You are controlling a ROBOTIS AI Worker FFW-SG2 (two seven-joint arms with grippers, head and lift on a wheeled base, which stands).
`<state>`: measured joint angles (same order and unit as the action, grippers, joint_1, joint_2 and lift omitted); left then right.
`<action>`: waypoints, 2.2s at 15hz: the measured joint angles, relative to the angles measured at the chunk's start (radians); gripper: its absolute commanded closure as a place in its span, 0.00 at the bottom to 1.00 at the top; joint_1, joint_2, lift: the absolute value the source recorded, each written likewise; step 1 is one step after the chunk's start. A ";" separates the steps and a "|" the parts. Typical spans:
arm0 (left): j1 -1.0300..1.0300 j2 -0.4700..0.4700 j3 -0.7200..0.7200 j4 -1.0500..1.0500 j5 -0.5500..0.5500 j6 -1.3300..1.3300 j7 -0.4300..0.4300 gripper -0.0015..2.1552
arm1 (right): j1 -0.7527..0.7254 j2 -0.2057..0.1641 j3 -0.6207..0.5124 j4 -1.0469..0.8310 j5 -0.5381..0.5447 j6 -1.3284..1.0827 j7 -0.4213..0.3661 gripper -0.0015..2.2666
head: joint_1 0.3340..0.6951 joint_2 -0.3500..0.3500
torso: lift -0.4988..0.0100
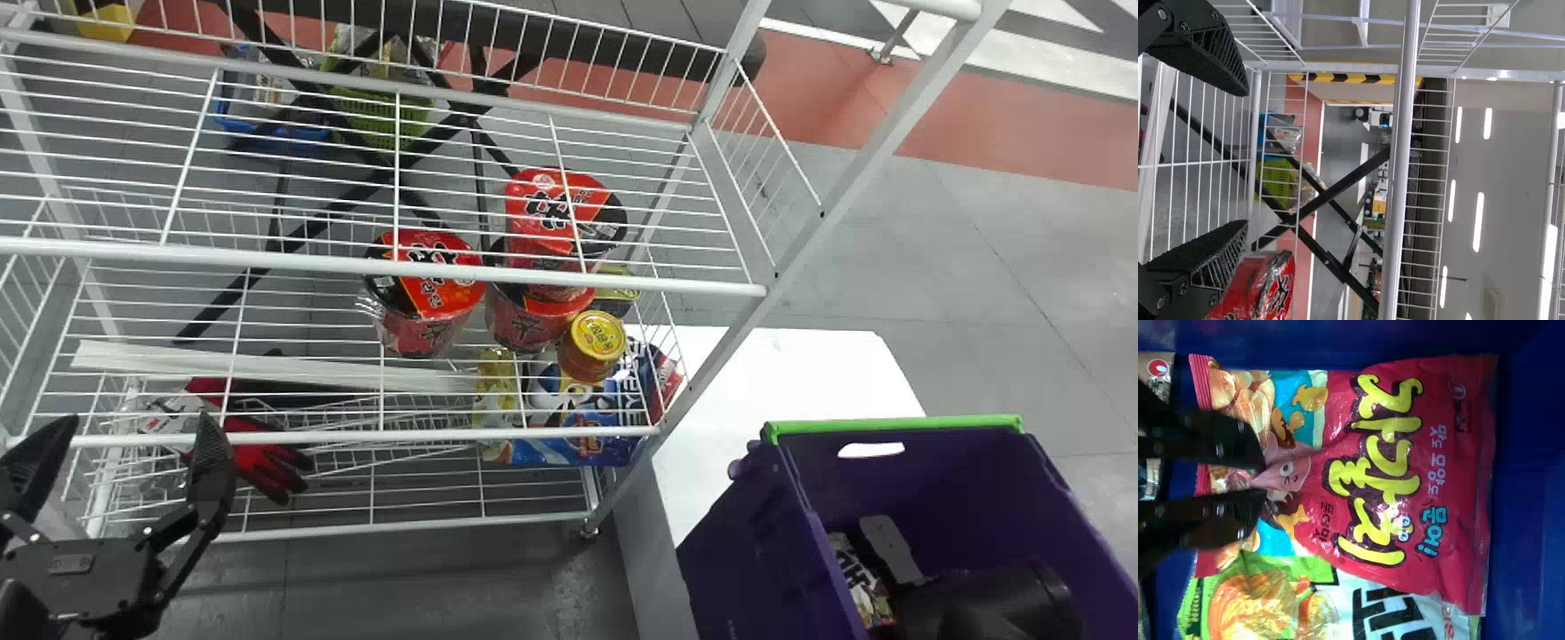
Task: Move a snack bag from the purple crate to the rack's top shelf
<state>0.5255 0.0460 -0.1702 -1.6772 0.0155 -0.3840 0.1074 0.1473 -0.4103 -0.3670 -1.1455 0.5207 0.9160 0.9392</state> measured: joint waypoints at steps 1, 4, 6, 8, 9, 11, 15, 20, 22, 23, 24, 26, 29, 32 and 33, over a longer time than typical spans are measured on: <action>-0.004 0.000 0.000 0.003 0.000 0.003 0.000 0.06 | 0.000 -0.003 0.000 -0.005 0.001 0.024 0.000 0.78 | 1.00 0.00 | 0.10; -0.016 0.000 0.000 0.013 -0.001 0.009 0.000 0.06 | 0.009 -0.007 -0.011 -0.045 -0.001 0.069 0.004 0.78 | 1.00 0.00 | 0.10; -0.025 -0.001 0.000 0.017 -0.002 0.016 0.000 0.06 | 0.024 -0.001 -0.026 -0.089 -0.005 0.091 0.006 0.78 | 1.00 0.00 | 0.11; -0.036 -0.002 0.000 0.027 -0.002 0.022 0.000 0.06 | 0.032 0.006 -0.047 -0.118 -0.007 0.100 0.008 0.78 | 1.00 0.00 | 0.11; -0.042 -0.002 0.000 0.032 -0.001 0.026 0.000 0.06 | 0.035 0.010 -0.061 -0.132 -0.014 0.102 0.015 0.78 | 1.00 0.00 | 0.11; -0.050 -0.002 0.000 0.037 -0.001 0.032 0.000 0.06 | 0.046 0.017 -0.085 -0.170 -0.029 0.112 0.037 0.78 | 1.00 0.00 | 0.13; -0.065 -0.002 0.000 0.051 -0.001 0.036 0.000 0.06 | 0.088 0.043 -0.132 -0.258 -0.032 0.110 0.089 0.78 | 1.00 0.00 | 0.16; -0.062 -0.002 0.000 0.052 -0.001 0.037 0.002 0.06 | 0.171 0.083 -0.183 -0.338 -0.039 0.069 0.089 0.78 | 1.00 0.00 | 0.20; -0.058 -0.002 0.000 0.049 -0.001 0.037 0.002 0.06 | 0.201 0.086 -0.215 -0.347 -0.051 0.047 0.089 0.78 | 1.00 0.00 | 0.21; -0.057 -0.002 -0.001 0.049 -0.002 0.037 0.002 0.06 | 0.217 0.086 -0.230 -0.350 -0.061 0.035 0.087 0.78 | 1.00 0.00 | 0.22; -0.056 -0.002 -0.002 0.048 -0.002 0.037 0.002 0.06 | 0.233 0.087 -0.242 -0.353 -0.072 0.024 0.085 0.78 | 1.00 0.00 | 0.23; -0.056 -0.002 -0.004 0.049 -0.005 0.037 0.002 0.06 | 0.254 0.087 -0.261 -0.359 -0.089 0.007 0.084 0.78 | 1.00 0.00 | 0.24; -0.055 -0.002 -0.009 0.049 -0.008 0.034 0.003 0.06 | 0.274 0.092 -0.279 -0.375 -0.099 -0.008 0.085 0.78 | 1.00 0.00 | 0.27; -0.052 -0.002 -0.009 0.047 -0.008 0.031 0.013 0.06 | 0.302 0.110 -0.301 -0.407 -0.106 -0.027 0.087 0.78 | 1.00 0.00 | 0.29; -0.051 -0.002 -0.009 0.047 -0.009 0.031 0.014 0.06 | 0.310 0.112 -0.307 -0.416 -0.110 -0.031 0.087 0.78 | 1.00 0.00 | 0.30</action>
<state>0.4748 0.0445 -0.1796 -1.6305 0.0066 -0.3533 0.1219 0.4574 -0.2985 -0.6736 -1.5618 0.4106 0.8854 1.0263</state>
